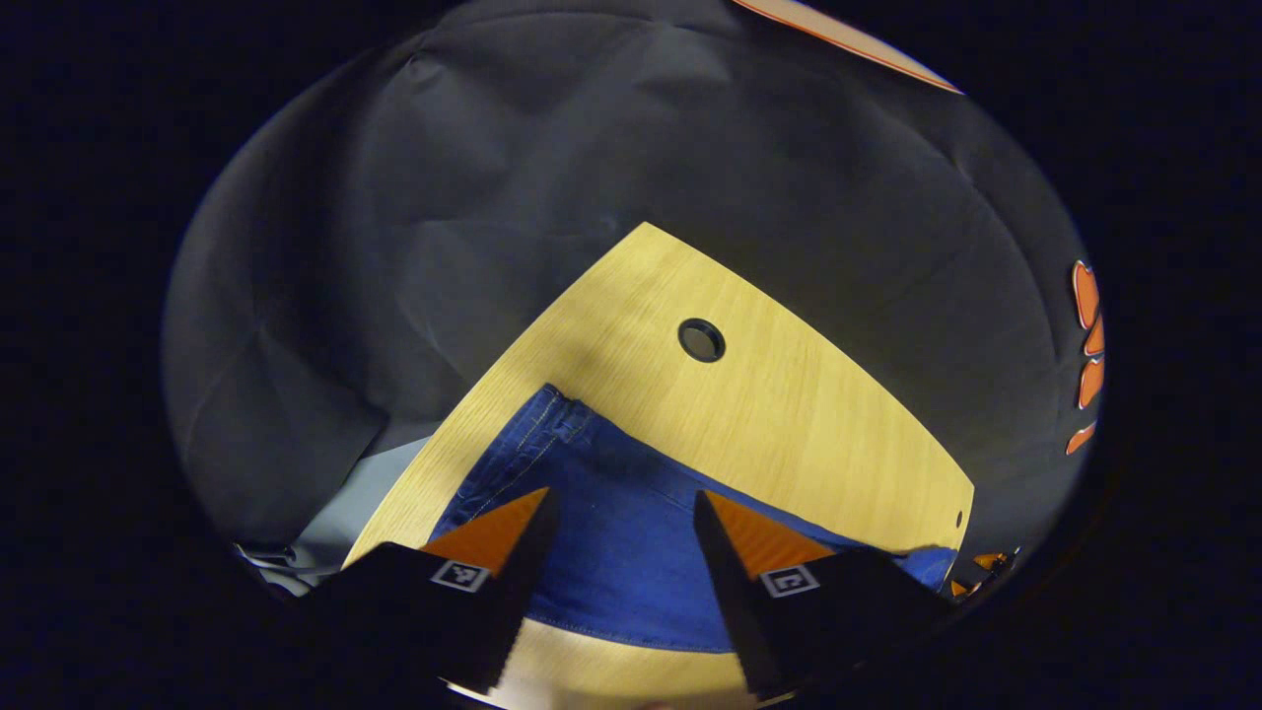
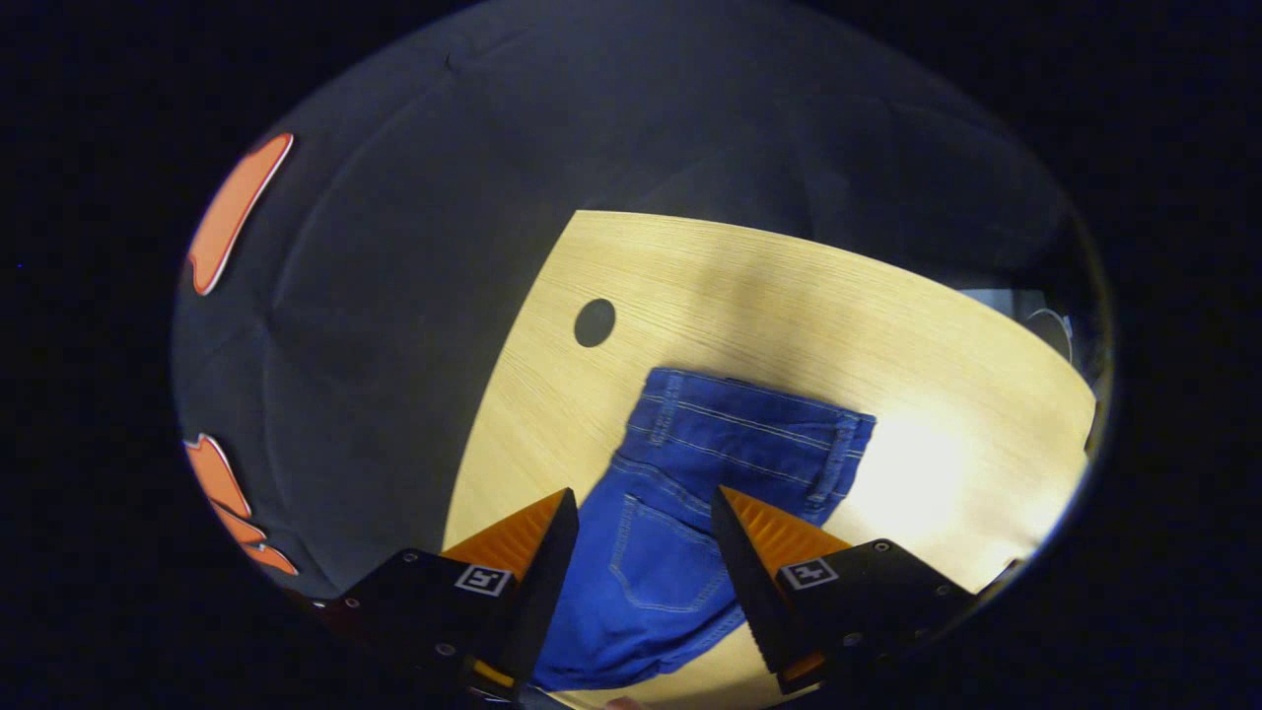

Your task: Grasp the waist and the cuffs of the jeans and fold them to make the two legs overlap; first hold the waist and fold one-third of the jeans toward the cuffs, then hold the cuffs and fold the remaining one-third in the same direction to finish folding.

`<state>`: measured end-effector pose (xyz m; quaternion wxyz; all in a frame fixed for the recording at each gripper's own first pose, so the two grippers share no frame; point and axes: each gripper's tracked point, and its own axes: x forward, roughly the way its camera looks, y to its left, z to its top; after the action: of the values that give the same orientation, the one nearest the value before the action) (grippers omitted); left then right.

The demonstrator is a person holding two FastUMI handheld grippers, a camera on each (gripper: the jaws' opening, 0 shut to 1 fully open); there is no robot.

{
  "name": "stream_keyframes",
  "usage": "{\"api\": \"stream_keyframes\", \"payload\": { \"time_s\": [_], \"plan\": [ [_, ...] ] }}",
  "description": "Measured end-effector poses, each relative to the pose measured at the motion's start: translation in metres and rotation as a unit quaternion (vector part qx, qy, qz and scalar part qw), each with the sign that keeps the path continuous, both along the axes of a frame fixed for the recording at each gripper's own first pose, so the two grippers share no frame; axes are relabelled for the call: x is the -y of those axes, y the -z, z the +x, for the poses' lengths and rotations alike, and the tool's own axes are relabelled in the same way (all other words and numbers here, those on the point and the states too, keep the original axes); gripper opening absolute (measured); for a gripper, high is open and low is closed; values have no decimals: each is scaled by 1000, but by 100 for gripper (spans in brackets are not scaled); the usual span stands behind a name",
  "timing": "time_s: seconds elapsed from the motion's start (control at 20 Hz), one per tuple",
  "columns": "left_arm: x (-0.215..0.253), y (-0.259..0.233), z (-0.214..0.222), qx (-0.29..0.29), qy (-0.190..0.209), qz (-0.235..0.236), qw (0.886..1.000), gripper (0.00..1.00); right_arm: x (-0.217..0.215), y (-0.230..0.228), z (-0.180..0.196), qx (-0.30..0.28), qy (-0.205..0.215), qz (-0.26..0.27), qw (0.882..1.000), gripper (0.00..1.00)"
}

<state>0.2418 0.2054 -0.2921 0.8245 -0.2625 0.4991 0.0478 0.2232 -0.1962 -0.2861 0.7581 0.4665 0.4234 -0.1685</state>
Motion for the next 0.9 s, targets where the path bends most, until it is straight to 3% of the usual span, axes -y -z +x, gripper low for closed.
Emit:
{"api": "stream_keyframes", "payload": {
  "time_s": [0.05, 0.3, 0.6, 0.7, 0.75, 0.9],
  "plan": [
    [0, -5, 1, 5, 6, 8, 1000, 95, 0, 7, -6, -11, -9, -9, 1000, 88],
    [5, -44, -11, 32, 40, 42, 998, 98, 4, 39, -30, -50, -35, -24, 998, 97],
    [17, -83, -54, 34, 90, 78, 992, 98, 9, 61, -33, -55, -39, 25, 997, 98],
    [20, -92, -71, 36, 95, 82, 992, 98, 17, 57, -37, -47, -47, 14, 998, 91],
    [22, -95, -78, 35, 93, 81, 992, 98, 23, 58, -45, -53, -46, 2, 998, 97],
    [29, -94, -98, 31, 78, 75, 994, 98, 39, 67, -53, -55, -43, -11, 997, 99]
  ]
}}
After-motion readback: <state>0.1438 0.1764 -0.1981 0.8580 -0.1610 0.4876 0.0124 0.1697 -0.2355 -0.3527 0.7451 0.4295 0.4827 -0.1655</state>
